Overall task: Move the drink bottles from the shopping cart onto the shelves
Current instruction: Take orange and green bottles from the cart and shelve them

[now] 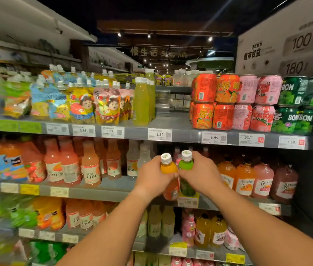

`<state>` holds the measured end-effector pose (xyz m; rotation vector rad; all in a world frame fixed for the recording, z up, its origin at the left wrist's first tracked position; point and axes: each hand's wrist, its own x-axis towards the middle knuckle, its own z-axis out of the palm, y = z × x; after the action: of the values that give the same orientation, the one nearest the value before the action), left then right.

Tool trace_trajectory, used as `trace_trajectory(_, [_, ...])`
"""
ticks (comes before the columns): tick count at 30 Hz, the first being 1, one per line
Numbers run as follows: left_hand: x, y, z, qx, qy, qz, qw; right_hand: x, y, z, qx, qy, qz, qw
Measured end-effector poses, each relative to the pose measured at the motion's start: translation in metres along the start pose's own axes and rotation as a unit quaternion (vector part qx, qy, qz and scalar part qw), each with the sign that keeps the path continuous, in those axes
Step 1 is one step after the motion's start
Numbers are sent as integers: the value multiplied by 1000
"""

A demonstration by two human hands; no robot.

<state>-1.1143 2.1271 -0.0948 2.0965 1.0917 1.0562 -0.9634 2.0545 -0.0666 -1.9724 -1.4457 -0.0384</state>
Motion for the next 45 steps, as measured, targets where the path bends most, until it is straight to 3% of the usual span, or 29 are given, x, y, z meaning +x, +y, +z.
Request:
trace_trajectory(10, [-123,-136,-245,74,109,-95,987,-81,-239,137,67,-98,-124,985])
trace_trajectory(23, [-277,-302,-542,160,277,-274,907,-164,-562,348,181,-251,-315,897])
trace_trajectory(36, [-296,-460,-779,217,403,-380,804,-159,-840,533,227,-347,-439,797])
trace_trajectory(41, [-296,-542,-858,210,414,-386,797,-168,-933,614,248,-352,-460,777])
trace_trajectory(45, [-294,-622,-924,178,406,-392,806,-171,-1003,684,255,-369,-432,783])
